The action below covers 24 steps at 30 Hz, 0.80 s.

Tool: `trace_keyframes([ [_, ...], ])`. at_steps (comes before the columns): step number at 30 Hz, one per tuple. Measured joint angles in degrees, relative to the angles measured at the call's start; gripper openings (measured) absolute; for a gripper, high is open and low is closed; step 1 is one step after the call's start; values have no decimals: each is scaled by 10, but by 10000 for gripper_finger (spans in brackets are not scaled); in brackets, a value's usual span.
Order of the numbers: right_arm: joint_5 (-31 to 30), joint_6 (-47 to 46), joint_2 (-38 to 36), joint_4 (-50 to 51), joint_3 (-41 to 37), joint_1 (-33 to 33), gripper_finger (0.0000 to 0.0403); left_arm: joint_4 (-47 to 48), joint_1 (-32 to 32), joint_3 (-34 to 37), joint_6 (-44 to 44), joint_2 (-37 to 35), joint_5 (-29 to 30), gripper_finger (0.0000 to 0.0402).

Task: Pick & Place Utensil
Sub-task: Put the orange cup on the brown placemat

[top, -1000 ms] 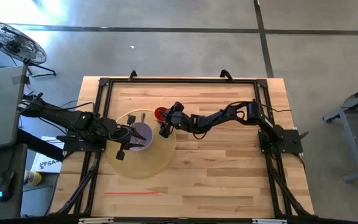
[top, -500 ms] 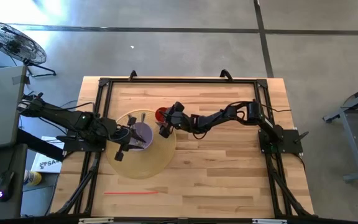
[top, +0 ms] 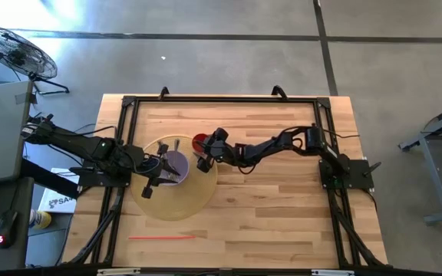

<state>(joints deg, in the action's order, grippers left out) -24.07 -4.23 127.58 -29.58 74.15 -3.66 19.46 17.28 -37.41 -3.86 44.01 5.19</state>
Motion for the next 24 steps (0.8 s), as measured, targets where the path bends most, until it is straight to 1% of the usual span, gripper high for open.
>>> trace_keyframes([
  [8,2,2,-42,29,0,0,388,0,0,0,-1,0,-1,115],
  [14,2,1,-43,49,0,0,386,0,0,0,-2,0,-1,115],
  [19,-28,-2,-43,64,0,0,387,0,0,0,-2,0,-1,115],
  [24,-24,-2,-43,63,0,0,386,0,0,0,-1,0,0,115],
])
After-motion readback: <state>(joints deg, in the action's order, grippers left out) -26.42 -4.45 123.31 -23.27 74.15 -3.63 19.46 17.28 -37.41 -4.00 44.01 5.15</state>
